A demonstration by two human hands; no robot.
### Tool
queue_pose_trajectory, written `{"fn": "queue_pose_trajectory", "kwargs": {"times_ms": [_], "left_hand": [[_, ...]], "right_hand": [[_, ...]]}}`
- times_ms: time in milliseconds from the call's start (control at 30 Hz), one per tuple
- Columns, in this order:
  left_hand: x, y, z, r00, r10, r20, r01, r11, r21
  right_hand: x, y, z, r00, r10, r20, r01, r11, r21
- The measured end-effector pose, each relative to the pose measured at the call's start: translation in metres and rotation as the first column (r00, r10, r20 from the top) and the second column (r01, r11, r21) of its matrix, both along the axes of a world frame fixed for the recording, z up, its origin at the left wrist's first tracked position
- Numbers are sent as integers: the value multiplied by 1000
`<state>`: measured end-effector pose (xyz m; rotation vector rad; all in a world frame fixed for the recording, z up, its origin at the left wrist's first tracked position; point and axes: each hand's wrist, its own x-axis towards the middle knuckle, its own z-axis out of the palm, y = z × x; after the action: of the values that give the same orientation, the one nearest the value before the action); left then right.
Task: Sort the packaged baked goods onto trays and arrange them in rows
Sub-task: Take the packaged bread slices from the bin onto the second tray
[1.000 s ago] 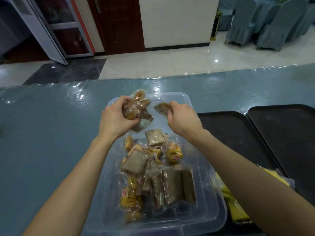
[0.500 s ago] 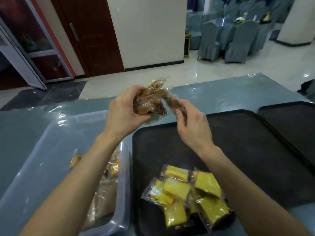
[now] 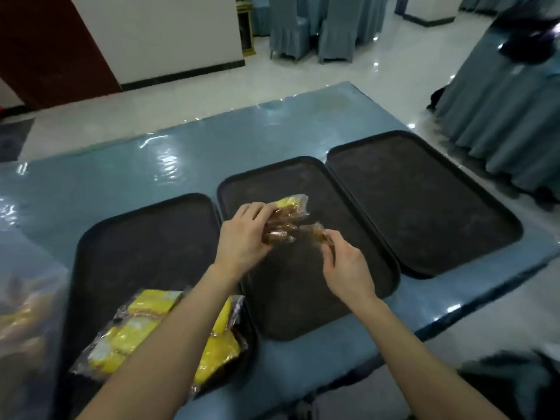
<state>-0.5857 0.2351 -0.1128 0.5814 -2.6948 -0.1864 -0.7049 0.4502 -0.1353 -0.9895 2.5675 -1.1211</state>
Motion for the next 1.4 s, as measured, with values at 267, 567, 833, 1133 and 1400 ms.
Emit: {"fn": "queue_pose_trajectory", "kwargs": {"times_ms": [267, 567, 833, 1133, 1400], "left_hand": [[-15, 33, -96, 811, -287, 509, 226, 957, 180], [-10, 30, -96, 963, -80, 257, -13, 940, 341], [-42, 30, -111, 843, -59, 535, -225, 864, 450], [-5, 58, -110, 846, -121, 520, -141, 888, 438], [28, 40, -85, 862, -77, 501, -95, 947, 308]], "right_hand": [[-43, 53, -44, 987, -147, 62, 139, 983, 118], [-41, 69, -99, 980, 92, -176, -36, 953, 300], [-49, 51, -111, 976, 77, -206, -6, 944, 329], [-141, -72, -91, 938, 272, 215, -346, 709, 615], [-133, -96, -70, 962, 263, 66, -262, 834, 486]]}}
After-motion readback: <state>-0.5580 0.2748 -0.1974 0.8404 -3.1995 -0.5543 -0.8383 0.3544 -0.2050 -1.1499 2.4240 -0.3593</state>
